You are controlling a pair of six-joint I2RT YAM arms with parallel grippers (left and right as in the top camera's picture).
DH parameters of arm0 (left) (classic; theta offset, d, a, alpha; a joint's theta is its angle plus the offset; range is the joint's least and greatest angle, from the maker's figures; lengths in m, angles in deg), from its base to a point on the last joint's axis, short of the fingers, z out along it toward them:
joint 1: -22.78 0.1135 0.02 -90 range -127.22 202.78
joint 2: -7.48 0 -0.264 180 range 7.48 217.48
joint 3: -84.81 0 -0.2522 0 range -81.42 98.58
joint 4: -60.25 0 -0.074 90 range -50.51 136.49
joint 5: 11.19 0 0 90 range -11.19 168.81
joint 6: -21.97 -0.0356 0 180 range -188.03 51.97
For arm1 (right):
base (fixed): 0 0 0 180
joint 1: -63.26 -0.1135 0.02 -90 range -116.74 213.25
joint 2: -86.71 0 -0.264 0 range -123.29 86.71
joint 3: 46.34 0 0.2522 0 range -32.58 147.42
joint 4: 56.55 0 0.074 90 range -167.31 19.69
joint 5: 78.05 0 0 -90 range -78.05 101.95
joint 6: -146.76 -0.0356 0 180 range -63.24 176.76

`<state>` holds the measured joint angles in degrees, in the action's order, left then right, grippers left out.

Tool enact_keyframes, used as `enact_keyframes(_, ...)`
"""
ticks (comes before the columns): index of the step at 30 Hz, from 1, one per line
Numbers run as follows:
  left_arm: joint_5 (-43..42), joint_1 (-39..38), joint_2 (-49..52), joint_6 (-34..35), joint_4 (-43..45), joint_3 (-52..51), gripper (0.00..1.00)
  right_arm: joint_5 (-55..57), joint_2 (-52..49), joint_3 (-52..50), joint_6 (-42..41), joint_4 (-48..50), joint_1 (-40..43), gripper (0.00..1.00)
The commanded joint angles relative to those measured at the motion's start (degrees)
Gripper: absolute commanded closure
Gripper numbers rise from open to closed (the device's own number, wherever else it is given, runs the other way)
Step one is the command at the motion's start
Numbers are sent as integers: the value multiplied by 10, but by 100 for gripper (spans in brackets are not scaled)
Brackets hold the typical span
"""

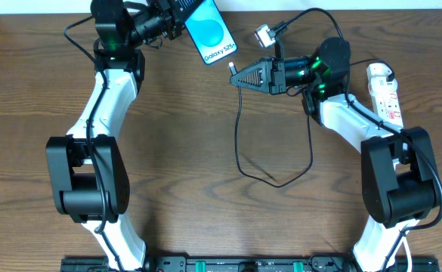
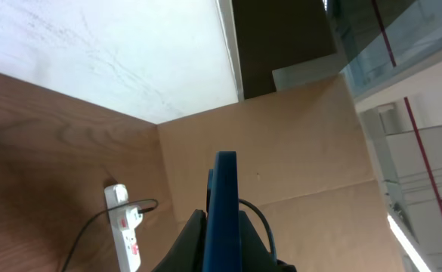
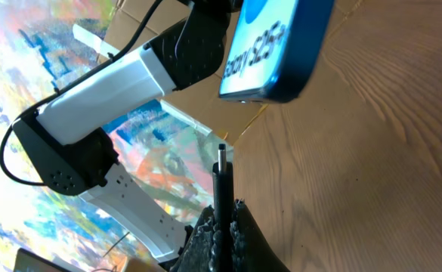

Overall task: Plug charger to phone and switch on socket
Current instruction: 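Align the connector under the phone's port, left gripper holding the phone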

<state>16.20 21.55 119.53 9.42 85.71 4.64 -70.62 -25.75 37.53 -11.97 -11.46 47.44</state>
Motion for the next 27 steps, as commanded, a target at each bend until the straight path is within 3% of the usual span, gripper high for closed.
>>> enact_keyframes(1,3,1,-16,24,8,11,93,12,-6,3,-11,3,0,99)
enact_keyframes(27,2,-21,-16,-5,8,11,93,27,-6,3,-20,3,0,99)
